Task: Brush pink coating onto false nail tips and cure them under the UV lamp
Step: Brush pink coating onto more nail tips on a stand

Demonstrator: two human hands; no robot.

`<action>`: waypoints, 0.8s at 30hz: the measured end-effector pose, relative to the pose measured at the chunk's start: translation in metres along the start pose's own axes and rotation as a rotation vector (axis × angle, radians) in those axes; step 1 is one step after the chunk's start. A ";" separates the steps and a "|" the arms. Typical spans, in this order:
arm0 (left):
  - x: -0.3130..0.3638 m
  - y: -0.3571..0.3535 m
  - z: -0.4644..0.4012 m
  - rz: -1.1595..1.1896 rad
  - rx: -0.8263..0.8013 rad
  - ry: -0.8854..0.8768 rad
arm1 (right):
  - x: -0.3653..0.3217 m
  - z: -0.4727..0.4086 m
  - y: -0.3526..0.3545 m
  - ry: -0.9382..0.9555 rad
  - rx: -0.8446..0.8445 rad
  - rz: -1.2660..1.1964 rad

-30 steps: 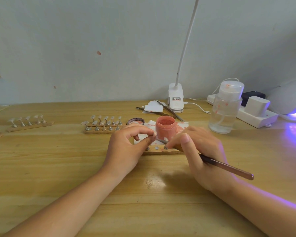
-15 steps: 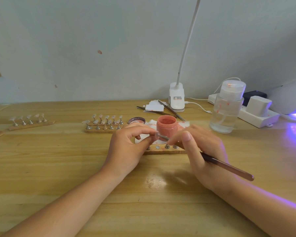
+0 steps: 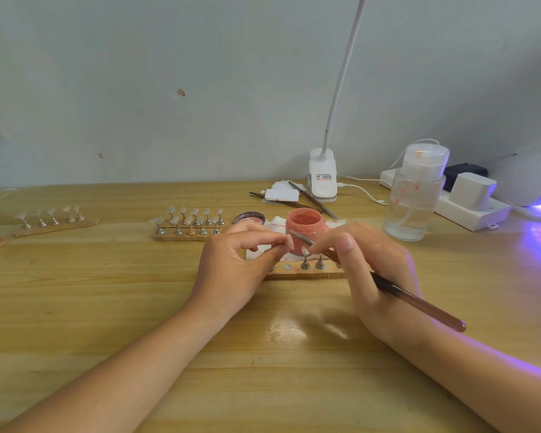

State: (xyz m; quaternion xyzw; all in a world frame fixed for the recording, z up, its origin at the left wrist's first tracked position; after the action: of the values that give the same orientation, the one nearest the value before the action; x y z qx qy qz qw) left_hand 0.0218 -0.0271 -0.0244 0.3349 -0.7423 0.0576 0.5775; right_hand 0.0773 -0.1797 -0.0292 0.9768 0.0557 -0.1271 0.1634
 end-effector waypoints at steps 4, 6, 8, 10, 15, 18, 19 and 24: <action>-0.001 0.000 0.000 0.002 0.012 0.033 | 0.001 0.001 0.002 -0.003 0.000 -0.021; -0.001 0.000 0.000 -0.005 0.005 0.039 | -0.001 0.000 0.002 0.014 0.006 0.007; -0.002 0.000 0.000 -0.011 0.000 0.039 | 0.000 0.000 0.000 0.018 -0.010 0.042; -0.002 0.000 0.000 -0.013 0.003 0.045 | 0.001 0.001 0.000 0.015 -0.016 0.037; -0.001 0.001 0.000 -0.017 -0.004 0.041 | 0.000 0.001 0.002 0.050 0.007 0.070; -0.001 0.001 0.000 -0.022 -0.003 0.039 | 0.002 0.002 0.000 0.033 -0.008 0.074; -0.001 0.000 0.000 -0.017 -0.001 0.041 | 0.002 0.002 0.001 0.035 -0.003 0.067; -0.001 0.001 0.000 -0.005 0.000 0.035 | 0.001 0.001 0.001 0.070 0.009 0.095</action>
State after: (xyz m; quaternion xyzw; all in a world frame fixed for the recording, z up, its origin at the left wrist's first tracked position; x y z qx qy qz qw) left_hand 0.0214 -0.0265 -0.0249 0.3355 -0.7313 0.0622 0.5906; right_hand 0.0776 -0.1806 -0.0304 0.9829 0.0145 -0.0854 0.1628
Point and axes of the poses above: each hand's wrist, its own z-axis away from the middle knuckle, its own y-axis out of the back of the hand, x = y × z, the point moved 2 cm from there along -z, towards the middle knuckle, and after that the axes turned 14 degrees about y, right-handed, at the moved point
